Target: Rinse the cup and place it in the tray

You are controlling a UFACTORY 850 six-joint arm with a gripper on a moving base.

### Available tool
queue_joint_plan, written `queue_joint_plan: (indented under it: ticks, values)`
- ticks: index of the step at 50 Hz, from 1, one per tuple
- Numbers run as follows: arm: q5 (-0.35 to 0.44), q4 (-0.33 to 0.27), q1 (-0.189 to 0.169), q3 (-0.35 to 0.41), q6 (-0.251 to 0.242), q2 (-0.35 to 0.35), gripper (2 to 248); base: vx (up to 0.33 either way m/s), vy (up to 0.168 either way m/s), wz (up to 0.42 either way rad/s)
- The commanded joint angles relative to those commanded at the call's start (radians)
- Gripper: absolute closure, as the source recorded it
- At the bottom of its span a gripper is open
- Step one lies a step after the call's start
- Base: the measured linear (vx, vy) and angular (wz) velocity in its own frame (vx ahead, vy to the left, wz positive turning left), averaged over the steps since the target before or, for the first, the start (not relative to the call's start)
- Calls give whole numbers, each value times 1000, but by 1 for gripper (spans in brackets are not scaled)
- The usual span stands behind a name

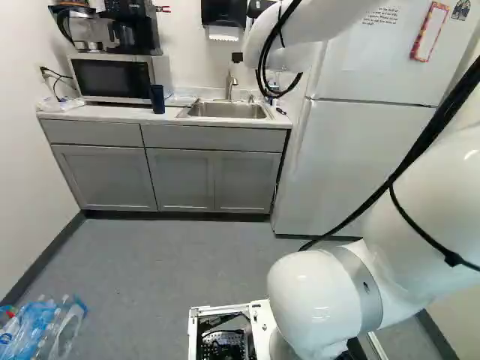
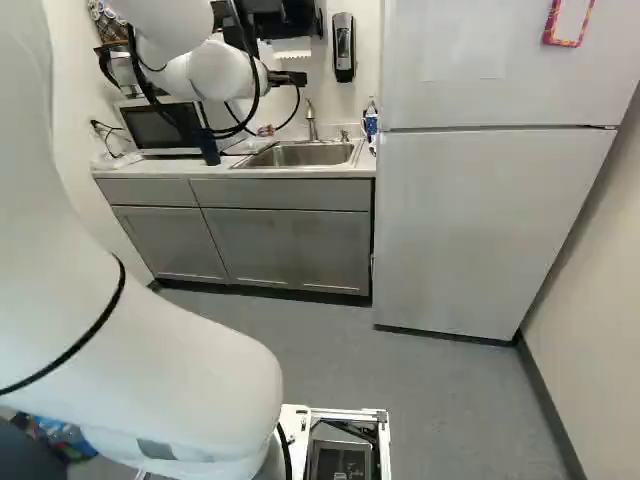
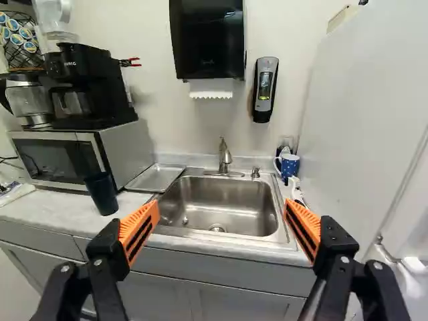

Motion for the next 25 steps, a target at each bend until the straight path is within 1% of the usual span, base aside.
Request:
queue_joint_plan:
  ticks: [25]
  values:
    - [-64,0,-1,-58,0,-8,3,0,0,0]
